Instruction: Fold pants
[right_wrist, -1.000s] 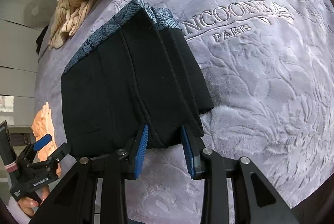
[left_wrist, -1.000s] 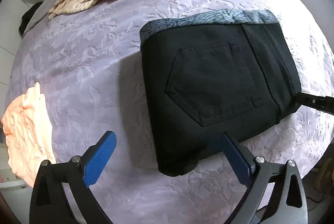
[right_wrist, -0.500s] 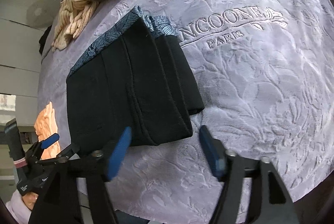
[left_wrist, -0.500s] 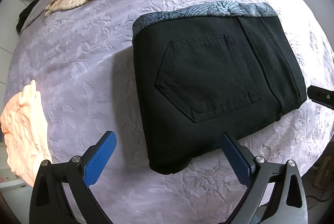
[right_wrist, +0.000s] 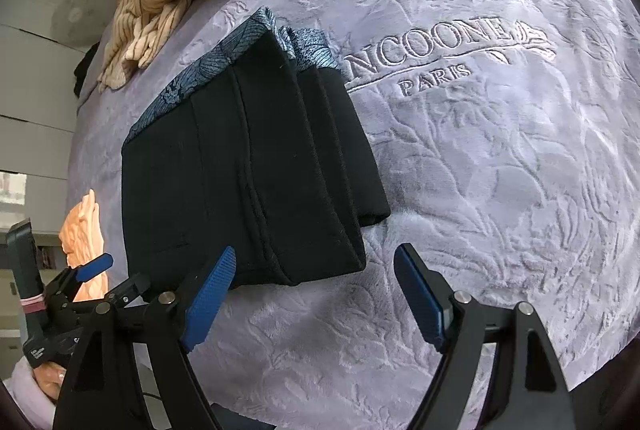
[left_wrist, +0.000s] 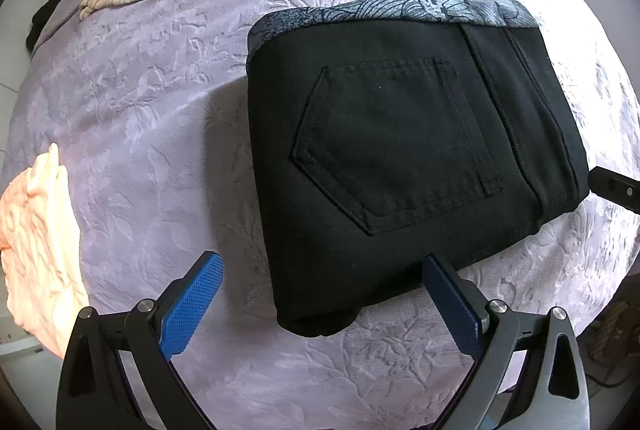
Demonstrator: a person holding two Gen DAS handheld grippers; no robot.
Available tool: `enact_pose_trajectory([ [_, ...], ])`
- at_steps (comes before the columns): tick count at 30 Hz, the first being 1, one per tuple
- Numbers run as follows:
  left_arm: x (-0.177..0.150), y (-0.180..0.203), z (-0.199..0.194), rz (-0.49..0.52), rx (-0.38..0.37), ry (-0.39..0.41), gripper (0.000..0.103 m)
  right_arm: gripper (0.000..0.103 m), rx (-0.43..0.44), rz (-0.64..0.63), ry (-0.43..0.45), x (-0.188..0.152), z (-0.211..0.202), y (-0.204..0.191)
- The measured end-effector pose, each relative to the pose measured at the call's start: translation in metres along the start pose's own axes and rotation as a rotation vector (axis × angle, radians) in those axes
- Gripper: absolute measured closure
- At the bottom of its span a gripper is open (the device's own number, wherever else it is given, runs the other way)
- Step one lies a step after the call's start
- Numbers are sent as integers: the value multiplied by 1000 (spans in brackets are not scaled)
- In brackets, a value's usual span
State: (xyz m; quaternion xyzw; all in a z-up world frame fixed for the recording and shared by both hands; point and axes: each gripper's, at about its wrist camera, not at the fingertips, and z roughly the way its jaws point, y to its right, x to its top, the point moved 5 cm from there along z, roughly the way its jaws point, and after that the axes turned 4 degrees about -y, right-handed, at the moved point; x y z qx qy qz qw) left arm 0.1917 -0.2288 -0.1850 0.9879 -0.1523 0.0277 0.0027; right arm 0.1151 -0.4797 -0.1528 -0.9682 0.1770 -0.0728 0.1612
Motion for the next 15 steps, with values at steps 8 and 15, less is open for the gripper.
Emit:
enact_pose_trajectory([
  [8, 7, 0, 2, -3, 3, -9, 3, 19, 2, 14, -8, 7, 2, 6],
  [15, 15, 0, 3, -13, 3, -16, 3, 19, 9, 3, -17, 12, 3, 5],
])
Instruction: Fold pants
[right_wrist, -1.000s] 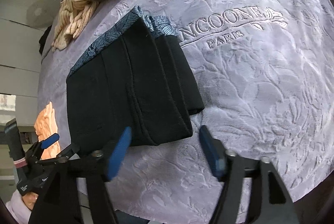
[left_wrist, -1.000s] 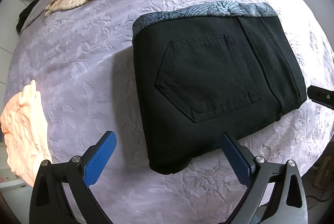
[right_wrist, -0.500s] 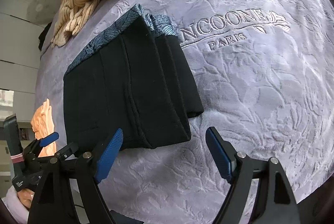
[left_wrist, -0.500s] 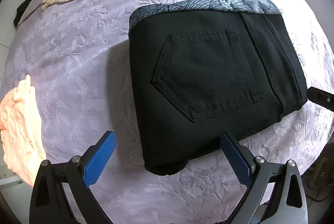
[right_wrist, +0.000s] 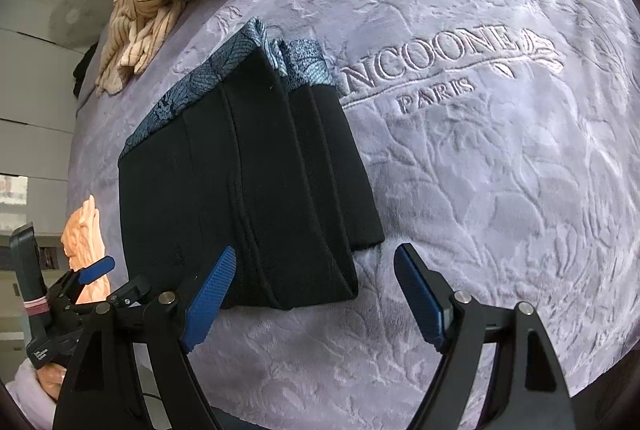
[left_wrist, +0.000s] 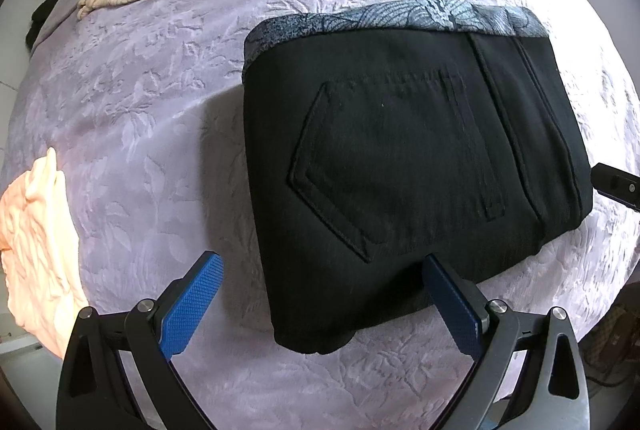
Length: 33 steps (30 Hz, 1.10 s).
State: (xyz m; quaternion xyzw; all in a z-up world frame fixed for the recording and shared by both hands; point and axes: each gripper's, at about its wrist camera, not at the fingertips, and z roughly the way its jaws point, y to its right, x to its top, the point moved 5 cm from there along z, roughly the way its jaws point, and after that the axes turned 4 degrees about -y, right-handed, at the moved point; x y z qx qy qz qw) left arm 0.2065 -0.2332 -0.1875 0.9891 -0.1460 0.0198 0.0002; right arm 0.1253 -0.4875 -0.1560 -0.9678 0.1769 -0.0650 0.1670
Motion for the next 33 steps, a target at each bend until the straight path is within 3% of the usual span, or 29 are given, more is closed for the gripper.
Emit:
enact_pose_trajectory([
  [12, 22, -19, 9, -73, -15, -13, 3, 19, 2, -27, -41, 22, 8, 3],
  [21, 37, -38, 26, -152, -97, -47, 1, 19, 26, -35, -61, 39, 14, 9],
  [22, 38, -39, 27, -153, -98, -46, 1, 18, 36, -33, -61, 39, 14, 10],
  [25, 41, -42, 30, -154, -110, -45, 1, 0, 68, -33, -64, 41, 15, 13],
  [33, 63, -52, 34, -165, -176, -42, 1, 0, 117, -89, -95, 51, 18, 6],
])
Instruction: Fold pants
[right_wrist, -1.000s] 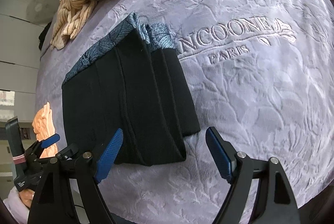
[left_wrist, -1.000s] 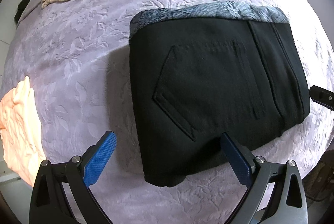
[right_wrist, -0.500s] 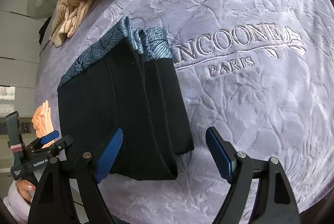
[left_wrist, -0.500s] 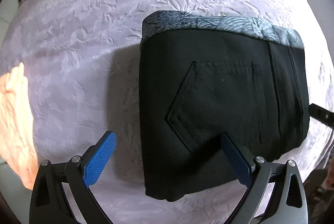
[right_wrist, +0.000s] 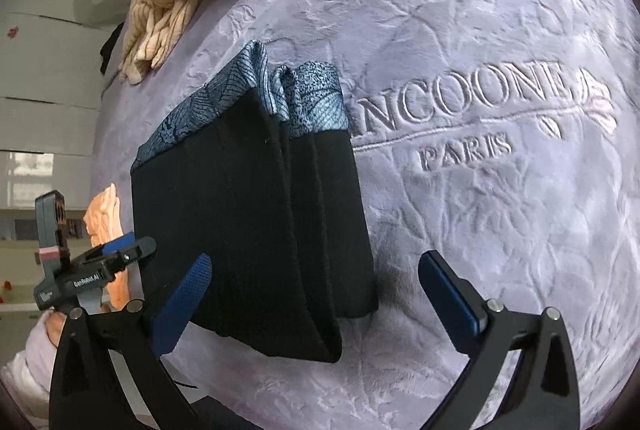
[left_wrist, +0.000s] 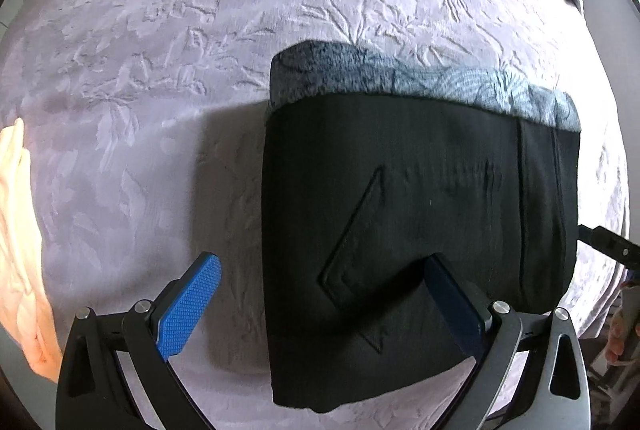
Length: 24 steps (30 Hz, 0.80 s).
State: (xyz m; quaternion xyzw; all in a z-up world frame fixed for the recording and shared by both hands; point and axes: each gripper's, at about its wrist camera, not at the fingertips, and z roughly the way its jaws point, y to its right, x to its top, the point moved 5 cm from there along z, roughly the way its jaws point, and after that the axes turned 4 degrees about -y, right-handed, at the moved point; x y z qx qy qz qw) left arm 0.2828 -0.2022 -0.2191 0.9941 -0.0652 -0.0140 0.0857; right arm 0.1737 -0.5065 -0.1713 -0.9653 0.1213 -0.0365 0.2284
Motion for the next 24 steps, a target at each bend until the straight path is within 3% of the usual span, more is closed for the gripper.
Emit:
enact_pose_trajectory([
  [4, 14, -4, 5, 1, -74, -16, 1, 0, 4, 7, -15, 11, 5, 3],
  [13, 28, -15, 20, -32, -117, -37, 1, 0, 65, -5, -61, 20, 21, -3],
  [20, 37, 1, 35, 16, -184, -32, 1, 0, 133, -45, -117, 31, 43, -14],
  [24, 47, 0, 49, 7, -223, -33, 1, 0, 116, -31, -157, 36, 64, -7],
])
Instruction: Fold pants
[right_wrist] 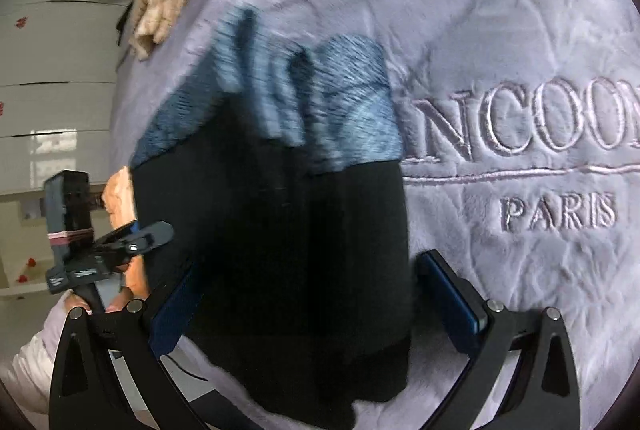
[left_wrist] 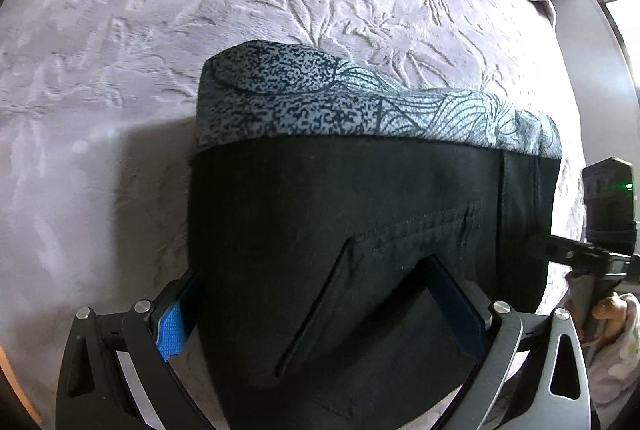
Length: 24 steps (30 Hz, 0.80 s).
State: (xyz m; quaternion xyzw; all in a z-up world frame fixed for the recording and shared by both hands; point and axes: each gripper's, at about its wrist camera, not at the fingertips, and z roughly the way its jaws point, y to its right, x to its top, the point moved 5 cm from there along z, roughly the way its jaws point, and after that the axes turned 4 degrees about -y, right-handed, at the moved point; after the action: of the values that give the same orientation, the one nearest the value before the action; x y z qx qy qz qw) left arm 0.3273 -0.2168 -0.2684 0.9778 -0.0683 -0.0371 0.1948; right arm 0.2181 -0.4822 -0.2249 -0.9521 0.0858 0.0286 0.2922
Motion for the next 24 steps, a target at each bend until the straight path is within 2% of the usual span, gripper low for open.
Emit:
enact_pose_trajectory([
  [4, 3, -8, 9, -31, -45, -13, 0, 0, 50, 31, 0, 4, 4, 7],
  [13, -12, -9, 10, -80, -135, -26, 0, 0, 99, 49, -29, 7, 8, 15],
  [14, -12, -8, 10, -80, -139, -19, 3, 2, 101, 56, -34, 9, 9, 15],
  [15, -14, -5, 6, -69, -154, -7, 14, 6, 101, 63, -35, 9, 8, 15],
  [16, -17, -4, 1, -60, -159, 3, 17, 27, 116, 64, -32, 9, 5, 15],
  [17, -18, -1, -3, -48, -154, 16, 22, 32, 157, 64, -23, 9, 1, 11],
  [20, -24, 2, -12, -37, -149, 31, 30, 43, 161, 34, 6, 1, -9, 5],
  [24, -36, 9, -40, 3, -155, 68, 40, 51, 212, 46, 43, -7, -23, -7],
])
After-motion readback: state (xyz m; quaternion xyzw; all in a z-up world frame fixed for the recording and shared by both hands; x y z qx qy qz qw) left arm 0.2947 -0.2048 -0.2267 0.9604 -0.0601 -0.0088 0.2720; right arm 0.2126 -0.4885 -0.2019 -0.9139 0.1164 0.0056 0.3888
